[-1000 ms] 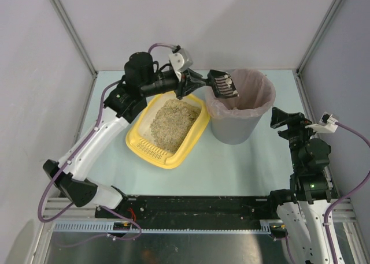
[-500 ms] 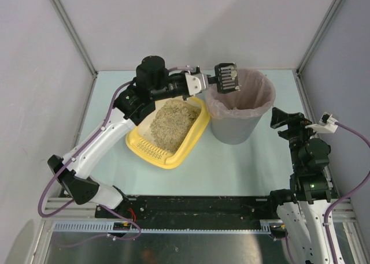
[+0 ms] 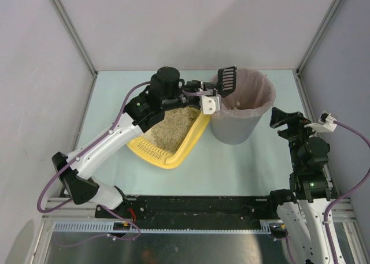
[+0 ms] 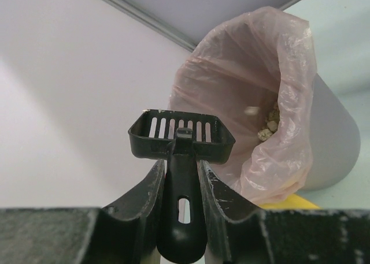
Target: Clean the litter box
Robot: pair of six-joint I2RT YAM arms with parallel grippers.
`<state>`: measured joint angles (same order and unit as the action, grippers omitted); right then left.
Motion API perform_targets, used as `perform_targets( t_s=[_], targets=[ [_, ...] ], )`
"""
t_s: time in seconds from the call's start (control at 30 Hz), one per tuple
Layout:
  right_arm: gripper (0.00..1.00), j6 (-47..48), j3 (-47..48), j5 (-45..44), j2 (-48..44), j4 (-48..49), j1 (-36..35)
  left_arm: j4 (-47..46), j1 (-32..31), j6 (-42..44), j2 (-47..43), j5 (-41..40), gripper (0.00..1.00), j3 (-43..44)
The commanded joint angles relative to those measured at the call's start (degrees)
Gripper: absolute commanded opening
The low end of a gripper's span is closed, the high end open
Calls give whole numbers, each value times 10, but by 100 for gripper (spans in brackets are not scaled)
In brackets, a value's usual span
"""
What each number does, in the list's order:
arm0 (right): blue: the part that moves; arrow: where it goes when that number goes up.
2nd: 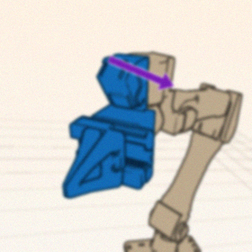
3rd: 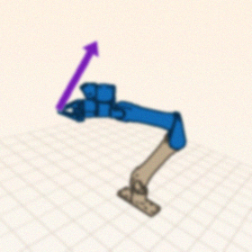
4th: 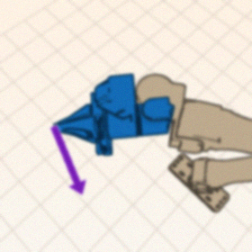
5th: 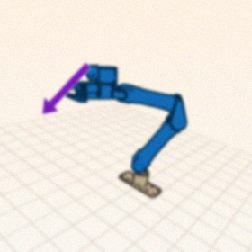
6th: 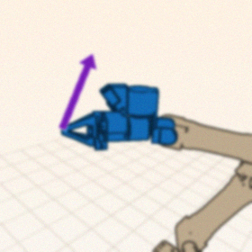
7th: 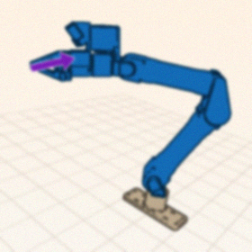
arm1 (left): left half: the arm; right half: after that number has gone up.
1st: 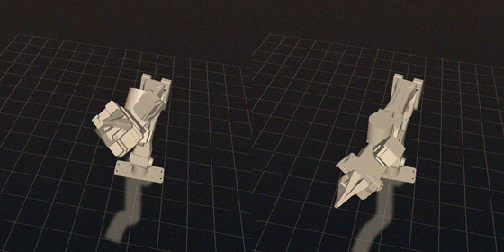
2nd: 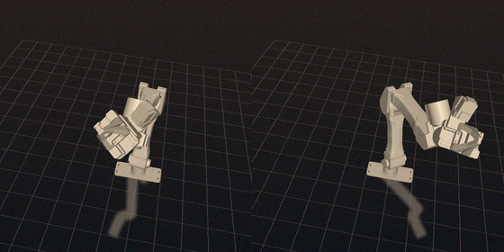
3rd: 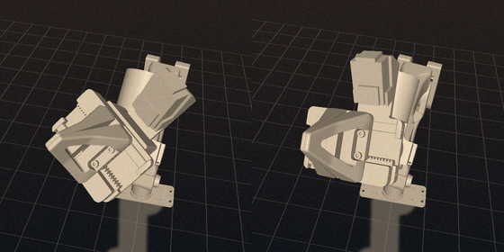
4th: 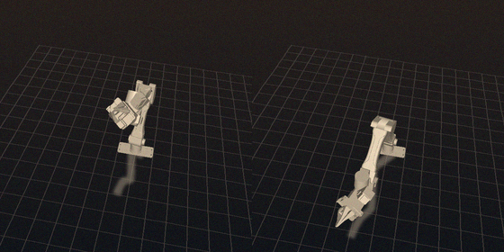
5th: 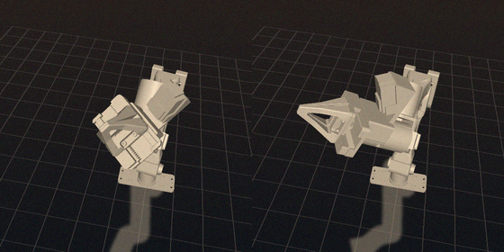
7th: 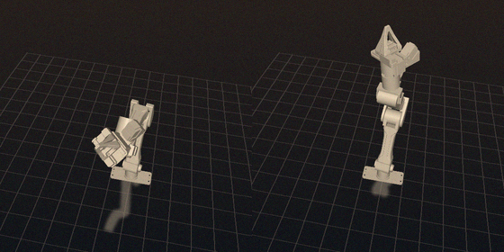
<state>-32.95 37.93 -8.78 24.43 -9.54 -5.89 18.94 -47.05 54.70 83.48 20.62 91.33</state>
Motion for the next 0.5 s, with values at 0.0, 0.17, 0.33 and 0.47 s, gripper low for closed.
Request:
perform_targets(
  t_s=[0.0,0.17,0.33,0.47],
  targets=[
    [80,12,4,-17,4,13,-1,-16,-1,29,-4,-16,0,5],
    [82,19,3,-17,4,15,-1,-17,-1,24,-10,-8,0,3],
    [83,27,3,-14,6,18,-1,-29,-1,-24,-12,-7,0,17],
    [83,29,4,-16,3,18,-1,-48,0,-99,-15,-19,0,31]
  ],
)
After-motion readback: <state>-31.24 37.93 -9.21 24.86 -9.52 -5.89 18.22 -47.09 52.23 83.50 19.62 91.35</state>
